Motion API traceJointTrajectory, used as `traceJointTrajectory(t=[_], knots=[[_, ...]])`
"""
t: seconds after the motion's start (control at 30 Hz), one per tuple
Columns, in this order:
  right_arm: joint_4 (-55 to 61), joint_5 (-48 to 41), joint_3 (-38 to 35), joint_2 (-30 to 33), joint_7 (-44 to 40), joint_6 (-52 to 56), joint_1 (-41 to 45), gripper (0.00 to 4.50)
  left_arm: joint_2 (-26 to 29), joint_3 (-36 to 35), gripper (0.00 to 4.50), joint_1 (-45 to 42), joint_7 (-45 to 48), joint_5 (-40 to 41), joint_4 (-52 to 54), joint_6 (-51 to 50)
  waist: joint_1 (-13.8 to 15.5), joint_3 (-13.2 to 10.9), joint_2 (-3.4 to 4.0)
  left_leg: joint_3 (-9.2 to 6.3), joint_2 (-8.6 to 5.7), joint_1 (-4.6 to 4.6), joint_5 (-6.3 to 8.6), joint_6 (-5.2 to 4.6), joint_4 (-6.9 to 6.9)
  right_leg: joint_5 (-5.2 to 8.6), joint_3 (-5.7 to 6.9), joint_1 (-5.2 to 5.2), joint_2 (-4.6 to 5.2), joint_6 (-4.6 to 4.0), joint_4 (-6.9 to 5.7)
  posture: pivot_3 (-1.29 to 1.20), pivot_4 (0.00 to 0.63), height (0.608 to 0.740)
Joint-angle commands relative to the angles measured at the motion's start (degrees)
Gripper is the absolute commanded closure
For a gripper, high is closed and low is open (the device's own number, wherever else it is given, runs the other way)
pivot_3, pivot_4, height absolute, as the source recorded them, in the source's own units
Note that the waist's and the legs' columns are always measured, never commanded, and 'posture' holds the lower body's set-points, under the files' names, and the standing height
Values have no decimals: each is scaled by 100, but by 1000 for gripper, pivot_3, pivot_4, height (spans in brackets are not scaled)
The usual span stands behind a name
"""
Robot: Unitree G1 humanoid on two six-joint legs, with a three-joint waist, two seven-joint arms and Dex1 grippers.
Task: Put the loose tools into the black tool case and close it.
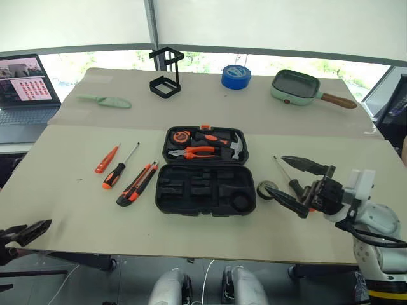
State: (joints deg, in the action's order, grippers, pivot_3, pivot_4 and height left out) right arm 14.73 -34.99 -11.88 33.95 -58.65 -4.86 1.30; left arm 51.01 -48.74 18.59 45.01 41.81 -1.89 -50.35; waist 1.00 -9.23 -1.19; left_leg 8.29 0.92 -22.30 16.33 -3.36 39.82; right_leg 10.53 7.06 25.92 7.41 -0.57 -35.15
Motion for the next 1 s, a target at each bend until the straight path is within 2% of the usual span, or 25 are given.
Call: traceJointTrajectory(t=[0.03, 0.23, 0.33, 0.47, 0.63, 1.0], knots=[[82, 116, 111, -119, -48, -154, 37, 42, 398, 607, 0, -1039, -382, 107, 940, -142, 58, 0, -5, 0, -2, -1, 0, 2, -1, -1, -2, -7, 0, -2, -2, 0, 150, 740], [132, 258, 314, -190, 5, -83, 281, 42, 516, 2070, 0, -2553, -1062, -373, 783, -661, -56, -1, -1, 9, -11, 3, -8, 13, -7, -16, -4, -19, -16, -24, -15, 0, 150, 740], [194, 273, 424, -237, 93, 2, 459, 42, 504, 2792, 0, -3156, -1041, -621, 593, -643, -94, -3, -3, 20, -9, 9, -14, 20, -5, -13, 0, -19, -67, -21, -23, 0, 150, 740], [228, 320, 446, -260, 207, 25, 509, 0, 347, 3479, 1214, -3774, -1064, -943, 164, -594, -101, -3, -3, 24, -4, 15, -17, 27, -5, -8, -2, -16, -81, -24, -30, 0, 150, 740], [329, 321, 424, -207, 282, 69, 438, 0, 165, 3793, 2915, -4031, -1205, -1290, -75, -593, -98, -3, -5, 28, -4, 13, -19, 26, -1, -4, -5, -10, -79, -20, -36, 0, 150, 740], [404, 291, 422, -132, 290, 239, 415, 0, -127, 4005, 2915, -4166, -1223, -1639, -394, -660, -48, -3, -5, 27, -5, 15, -23, 17, 5, -1, -13, -8, -71, -18, -51, 0, 150, 740]])
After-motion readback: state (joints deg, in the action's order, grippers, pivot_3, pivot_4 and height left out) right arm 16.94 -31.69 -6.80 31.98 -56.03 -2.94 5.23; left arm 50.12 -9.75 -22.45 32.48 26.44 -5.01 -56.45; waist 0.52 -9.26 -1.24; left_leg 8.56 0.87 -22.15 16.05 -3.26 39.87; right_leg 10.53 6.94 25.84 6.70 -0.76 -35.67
